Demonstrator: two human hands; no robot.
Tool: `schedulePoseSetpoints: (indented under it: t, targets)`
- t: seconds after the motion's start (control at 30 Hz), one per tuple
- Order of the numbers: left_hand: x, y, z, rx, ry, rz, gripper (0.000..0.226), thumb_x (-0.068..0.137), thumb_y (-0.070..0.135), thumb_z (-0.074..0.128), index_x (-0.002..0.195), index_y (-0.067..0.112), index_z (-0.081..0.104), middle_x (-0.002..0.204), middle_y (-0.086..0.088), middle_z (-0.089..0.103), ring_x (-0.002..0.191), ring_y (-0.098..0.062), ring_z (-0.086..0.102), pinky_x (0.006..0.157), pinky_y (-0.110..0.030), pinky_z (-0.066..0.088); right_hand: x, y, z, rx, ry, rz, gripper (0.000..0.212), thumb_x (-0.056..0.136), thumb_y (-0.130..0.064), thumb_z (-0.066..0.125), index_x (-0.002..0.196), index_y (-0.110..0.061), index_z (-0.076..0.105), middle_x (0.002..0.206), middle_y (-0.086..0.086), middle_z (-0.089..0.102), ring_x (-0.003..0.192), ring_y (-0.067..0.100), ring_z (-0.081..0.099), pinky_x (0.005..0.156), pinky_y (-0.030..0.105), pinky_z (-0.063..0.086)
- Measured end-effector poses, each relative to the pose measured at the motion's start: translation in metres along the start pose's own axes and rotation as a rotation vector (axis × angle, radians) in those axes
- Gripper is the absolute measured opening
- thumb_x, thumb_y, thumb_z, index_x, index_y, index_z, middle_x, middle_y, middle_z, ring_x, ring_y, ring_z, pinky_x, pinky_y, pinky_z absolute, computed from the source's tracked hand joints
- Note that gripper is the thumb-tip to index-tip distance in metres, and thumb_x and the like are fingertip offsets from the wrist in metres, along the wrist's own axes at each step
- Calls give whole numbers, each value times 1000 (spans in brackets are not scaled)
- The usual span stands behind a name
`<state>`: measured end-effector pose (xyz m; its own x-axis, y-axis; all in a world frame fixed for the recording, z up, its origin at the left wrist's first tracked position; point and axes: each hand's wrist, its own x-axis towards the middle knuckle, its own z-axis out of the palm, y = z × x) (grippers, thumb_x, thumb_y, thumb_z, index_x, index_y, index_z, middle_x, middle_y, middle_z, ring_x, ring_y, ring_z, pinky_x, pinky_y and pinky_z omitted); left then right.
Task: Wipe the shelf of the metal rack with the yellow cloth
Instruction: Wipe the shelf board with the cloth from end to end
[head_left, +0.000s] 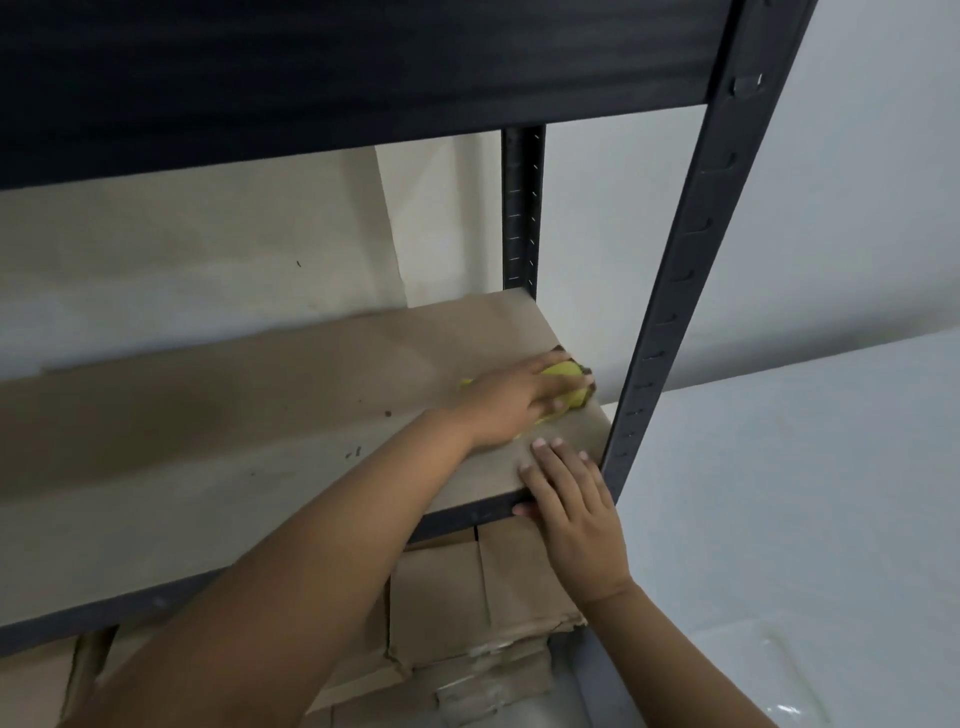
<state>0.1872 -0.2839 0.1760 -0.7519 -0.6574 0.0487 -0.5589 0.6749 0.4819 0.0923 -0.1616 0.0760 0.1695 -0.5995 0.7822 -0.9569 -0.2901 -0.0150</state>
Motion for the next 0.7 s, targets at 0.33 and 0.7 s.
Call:
schedulePoseSetpoints:
  t: [0.33,0.7]
  targets:
    - [12,-58,-23,18,159,-181,41,98,21,44,137,33,44,155,2,22,139,-20,28,105,-25,26,-1,2,2,-47,-4,-16,32,95,-35,41,117,-14,51,123,14,63,122,27,45,108,38,31]
    - [-18,-6,5,-12,119,1,38,98,28,44,134,39,47,153,11,25,136,-16,34,105,-25,29,-3,3,10,-94,12,-16,38,98,-36,31,122,-12,47,132,10,43,123,27,43,112,37,24]
